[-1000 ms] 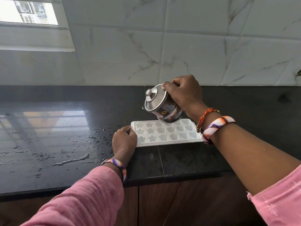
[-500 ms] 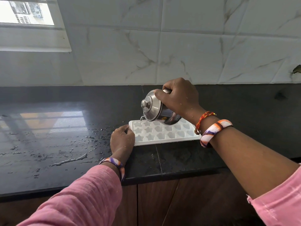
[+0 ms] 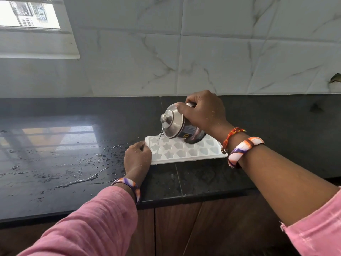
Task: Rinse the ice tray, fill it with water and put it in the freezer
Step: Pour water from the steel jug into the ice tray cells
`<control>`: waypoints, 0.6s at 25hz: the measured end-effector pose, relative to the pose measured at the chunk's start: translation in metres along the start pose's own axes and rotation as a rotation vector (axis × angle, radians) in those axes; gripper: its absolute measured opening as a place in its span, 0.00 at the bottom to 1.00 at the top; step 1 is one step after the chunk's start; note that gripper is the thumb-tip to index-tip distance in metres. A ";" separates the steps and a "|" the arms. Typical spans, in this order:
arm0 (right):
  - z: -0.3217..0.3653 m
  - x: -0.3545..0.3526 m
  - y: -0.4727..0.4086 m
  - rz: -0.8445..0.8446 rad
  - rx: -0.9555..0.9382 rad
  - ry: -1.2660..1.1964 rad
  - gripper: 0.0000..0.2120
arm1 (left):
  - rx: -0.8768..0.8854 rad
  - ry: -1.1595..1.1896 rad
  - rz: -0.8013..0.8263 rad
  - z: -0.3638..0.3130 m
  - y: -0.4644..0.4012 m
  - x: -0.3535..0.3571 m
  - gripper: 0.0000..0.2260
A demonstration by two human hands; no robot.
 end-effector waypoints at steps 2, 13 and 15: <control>-0.006 -0.002 -0.002 -0.042 0.093 -0.123 0.20 | 0.002 -0.004 0.004 0.001 0.000 0.001 0.11; -0.010 -0.017 0.003 -0.107 0.016 0.013 0.20 | 0.009 0.003 0.014 0.003 -0.003 0.004 0.12; -0.010 -0.019 0.006 -0.091 -0.017 0.067 0.18 | 0.012 0.004 0.013 0.003 -0.003 0.004 0.12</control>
Point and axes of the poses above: each hand's wrist, its own y-axis away from the middle knuckle, its own x-axis out of the palm, z = x × y, the point moved 2 cm from there along -y, towards the middle knuckle, and after that the axes turned 9 degrees about -y, right-handed, at the moved point
